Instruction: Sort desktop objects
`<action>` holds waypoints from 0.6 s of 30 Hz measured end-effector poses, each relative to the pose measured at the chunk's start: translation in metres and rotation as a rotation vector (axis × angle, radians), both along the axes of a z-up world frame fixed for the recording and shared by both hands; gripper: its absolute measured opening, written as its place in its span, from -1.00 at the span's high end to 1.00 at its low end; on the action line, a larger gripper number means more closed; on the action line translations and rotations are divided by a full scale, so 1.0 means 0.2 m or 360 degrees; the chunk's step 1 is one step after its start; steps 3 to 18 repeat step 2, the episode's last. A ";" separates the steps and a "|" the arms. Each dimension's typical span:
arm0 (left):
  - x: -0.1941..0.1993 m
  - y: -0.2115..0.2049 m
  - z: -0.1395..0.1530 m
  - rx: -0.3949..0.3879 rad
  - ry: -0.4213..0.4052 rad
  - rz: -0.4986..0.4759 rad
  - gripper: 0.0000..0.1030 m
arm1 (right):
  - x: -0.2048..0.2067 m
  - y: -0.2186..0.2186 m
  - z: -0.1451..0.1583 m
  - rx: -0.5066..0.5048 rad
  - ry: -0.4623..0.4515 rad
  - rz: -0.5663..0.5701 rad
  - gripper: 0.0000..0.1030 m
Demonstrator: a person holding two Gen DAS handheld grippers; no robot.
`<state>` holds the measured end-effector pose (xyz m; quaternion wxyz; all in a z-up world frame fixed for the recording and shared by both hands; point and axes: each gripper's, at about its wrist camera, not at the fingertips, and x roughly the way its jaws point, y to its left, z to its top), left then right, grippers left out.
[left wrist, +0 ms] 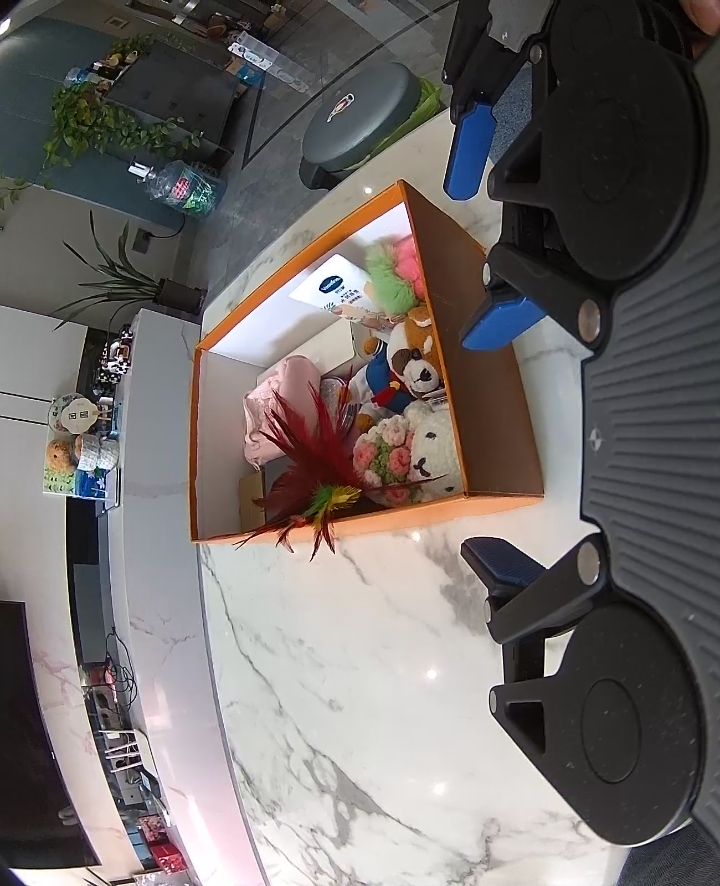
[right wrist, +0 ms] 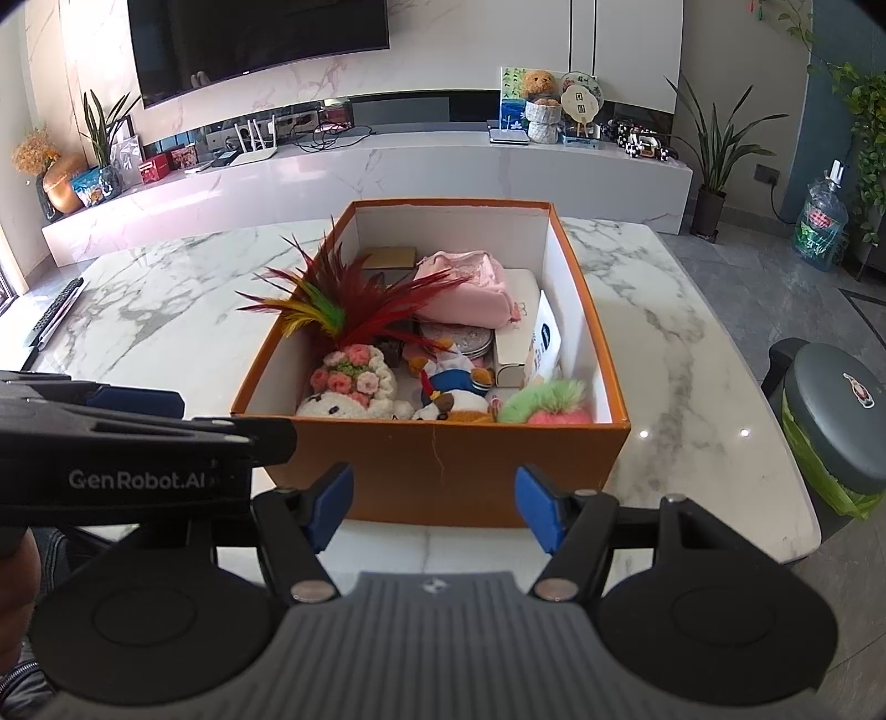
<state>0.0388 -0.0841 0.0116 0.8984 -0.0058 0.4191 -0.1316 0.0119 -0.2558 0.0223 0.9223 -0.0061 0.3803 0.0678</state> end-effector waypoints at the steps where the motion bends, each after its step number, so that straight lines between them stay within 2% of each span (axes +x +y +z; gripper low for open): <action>1: 0.00 0.00 0.00 0.0000 -0.0001 0.0002 -0.71 | 0.00 0.00 0.00 0.0000 0.0001 -0.0001 -0.31; 18: 0.00 0.00 0.00 -0.0001 0.0000 0.0005 -0.71 | 0.00 0.00 0.00 0.0001 0.0000 0.0001 -0.31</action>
